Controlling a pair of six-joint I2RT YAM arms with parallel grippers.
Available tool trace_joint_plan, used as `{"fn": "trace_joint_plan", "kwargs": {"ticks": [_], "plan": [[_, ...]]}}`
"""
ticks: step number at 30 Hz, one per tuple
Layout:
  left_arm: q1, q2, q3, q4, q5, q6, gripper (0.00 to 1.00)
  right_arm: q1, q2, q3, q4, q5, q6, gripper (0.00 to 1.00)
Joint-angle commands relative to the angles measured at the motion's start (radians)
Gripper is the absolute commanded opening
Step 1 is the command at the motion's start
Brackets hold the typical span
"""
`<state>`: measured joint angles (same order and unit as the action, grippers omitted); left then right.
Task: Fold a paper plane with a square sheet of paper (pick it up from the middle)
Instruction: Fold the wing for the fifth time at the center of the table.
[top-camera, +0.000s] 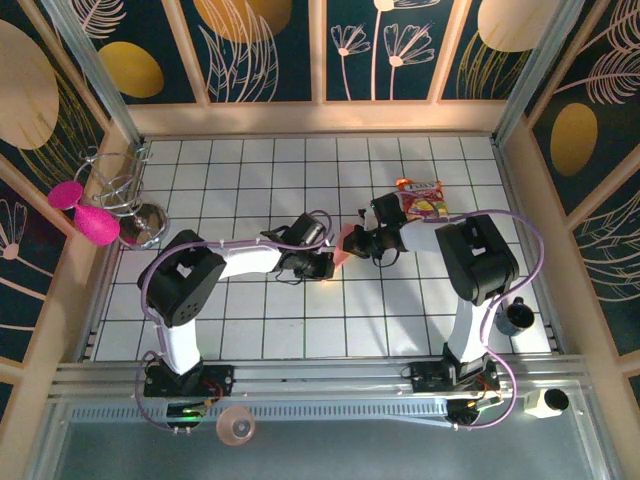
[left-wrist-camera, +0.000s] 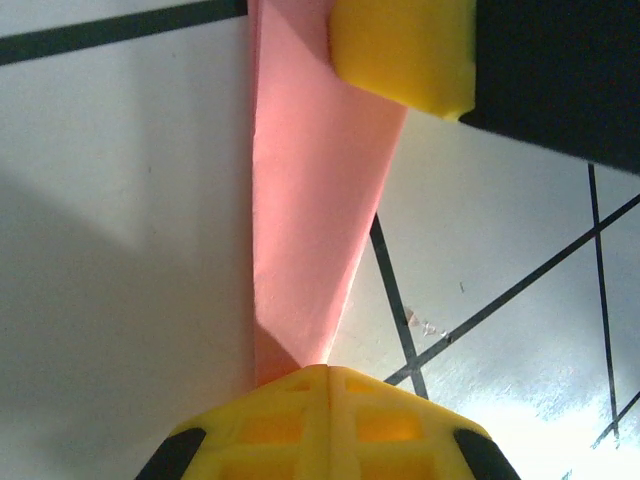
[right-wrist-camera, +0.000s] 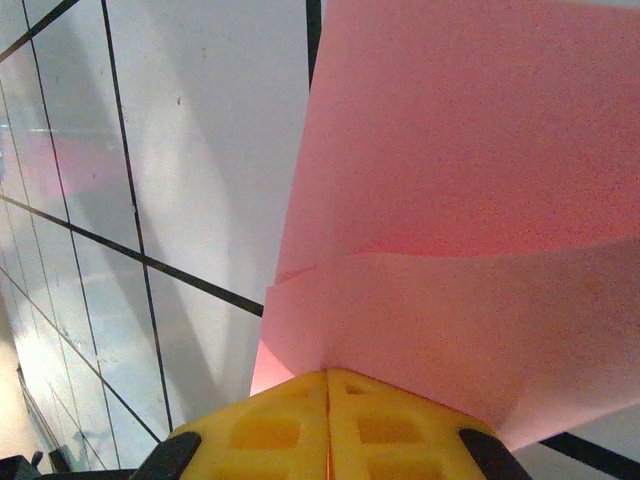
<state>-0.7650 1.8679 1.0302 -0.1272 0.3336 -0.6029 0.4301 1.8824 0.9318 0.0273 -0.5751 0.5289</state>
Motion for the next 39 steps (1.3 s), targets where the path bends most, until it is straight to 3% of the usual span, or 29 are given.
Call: {"fn": "trace_joint_plan", "kwargs": {"ticks": [1,19,24,29,39], "plan": [[-0.008,-0.016,-0.027,-0.093,0.021,0.014,0.00,0.004,0.063,-0.016,-0.075,0.089,-0.016,0.09],[-0.017,-0.077,-0.128,-0.152,0.001,0.013,0.00,0.004,0.060,-0.020,-0.076,0.092,-0.013,0.09],[-0.017,-0.132,-0.080,-0.162,-0.016,0.028,0.00,0.007,0.051,-0.022,-0.071,0.083,-0.008,0.09],[-0.002,-0.184,-0.018,-0.061,-0.083,-0.003,0.00,0.014,0.034,-0.034,-0.047,0.056,0.007,0.09],[0.007,-0.033,0.043,0.026,-0.059,-0.052,0.00,0.024,0.025,-0.027,-0.023,0.026,0.018,0.08]]}}
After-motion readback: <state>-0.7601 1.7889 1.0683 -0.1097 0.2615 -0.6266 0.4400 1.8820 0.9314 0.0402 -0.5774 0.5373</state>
